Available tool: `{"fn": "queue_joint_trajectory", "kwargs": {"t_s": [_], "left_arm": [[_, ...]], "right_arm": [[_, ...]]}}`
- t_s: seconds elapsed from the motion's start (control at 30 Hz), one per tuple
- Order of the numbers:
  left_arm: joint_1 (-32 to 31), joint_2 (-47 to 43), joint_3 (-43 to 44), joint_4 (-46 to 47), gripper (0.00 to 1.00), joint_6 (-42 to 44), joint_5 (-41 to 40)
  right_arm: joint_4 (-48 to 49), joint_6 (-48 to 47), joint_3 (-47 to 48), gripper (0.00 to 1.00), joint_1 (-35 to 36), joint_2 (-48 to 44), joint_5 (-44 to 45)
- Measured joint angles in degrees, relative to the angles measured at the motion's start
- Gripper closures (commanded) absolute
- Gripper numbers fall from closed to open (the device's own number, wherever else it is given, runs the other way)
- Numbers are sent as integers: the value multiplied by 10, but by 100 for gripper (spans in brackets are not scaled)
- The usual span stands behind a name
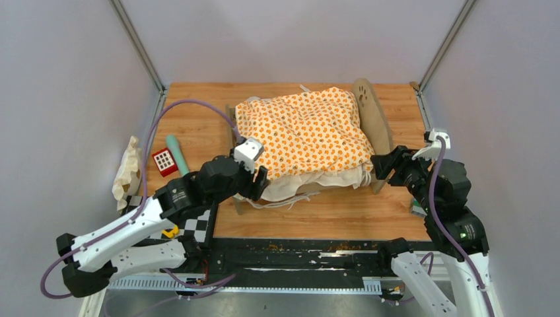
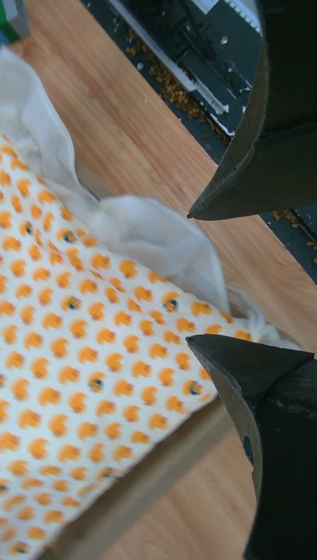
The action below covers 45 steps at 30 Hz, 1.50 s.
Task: Set up the pet bed
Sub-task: Adjust the bed frame at the center of the board, then cross the ropes on the bed frame.
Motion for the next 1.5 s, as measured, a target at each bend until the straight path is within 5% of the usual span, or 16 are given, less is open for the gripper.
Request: {"fn": "queue_joint_trajectory", "kwargs": {"t_s": [0.37, 1.03, 1.5], "left_arm": [[0, -81, -70, -73, 26, -110, -156], [21, 38, -102, -47, 27, -112, -133], [53, 43, -143, -5, 100, -106, -98]], "right_arm": [[4, -1, -37, 44, 0, 6, -36], [3, -6, -55, 44, 0, -5, -45], [5, -10, -83, 45, 0, -18, -45]]}}
